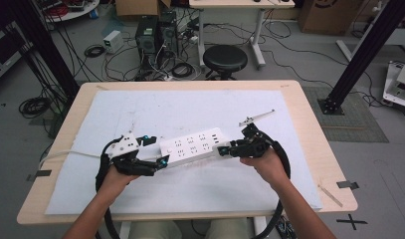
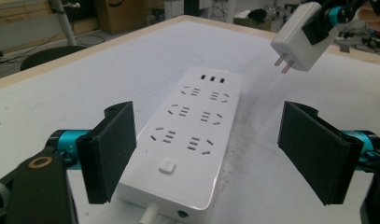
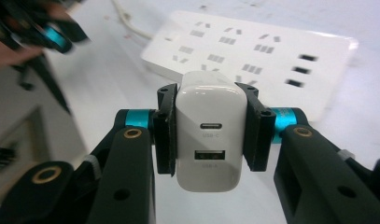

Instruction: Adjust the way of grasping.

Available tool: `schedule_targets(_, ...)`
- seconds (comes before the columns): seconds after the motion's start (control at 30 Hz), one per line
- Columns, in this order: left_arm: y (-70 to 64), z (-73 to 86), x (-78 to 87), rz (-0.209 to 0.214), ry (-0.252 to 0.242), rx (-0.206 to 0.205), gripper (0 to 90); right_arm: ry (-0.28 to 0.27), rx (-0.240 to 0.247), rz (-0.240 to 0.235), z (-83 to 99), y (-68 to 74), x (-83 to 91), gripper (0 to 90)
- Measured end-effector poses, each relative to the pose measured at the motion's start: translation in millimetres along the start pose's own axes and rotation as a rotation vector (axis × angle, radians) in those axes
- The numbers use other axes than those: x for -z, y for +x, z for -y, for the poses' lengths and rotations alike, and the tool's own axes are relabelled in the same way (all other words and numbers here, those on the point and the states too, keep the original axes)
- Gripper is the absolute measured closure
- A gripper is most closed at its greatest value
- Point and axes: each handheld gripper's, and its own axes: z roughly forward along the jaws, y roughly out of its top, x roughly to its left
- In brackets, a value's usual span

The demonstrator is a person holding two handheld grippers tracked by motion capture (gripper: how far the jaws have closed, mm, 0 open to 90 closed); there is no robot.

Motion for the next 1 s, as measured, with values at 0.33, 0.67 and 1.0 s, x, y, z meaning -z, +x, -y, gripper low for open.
schedule_targets(0.33, 5.2, 0.2, 6.8, -0.020, -0.038, 0.044, 19.5, 0.045, 0.083, 0.174, 5.4, -3.4, 15.1, 63.4)
schedule_targets(0.67, 8.5, -1.0, 13.0, -0.032, -0.057, 0.057, 19.5, 0.075, 0.142, 0.303, 4.9, -5.5, 27.5, 63.4)
schedule_targets(1.0, 16.3, -1.6, 22.9, -0.072, -0.040, 0.043, 19.5, 0.118, 0.184, 0.355, 6.7, -9.8, 38.8, 63.4)
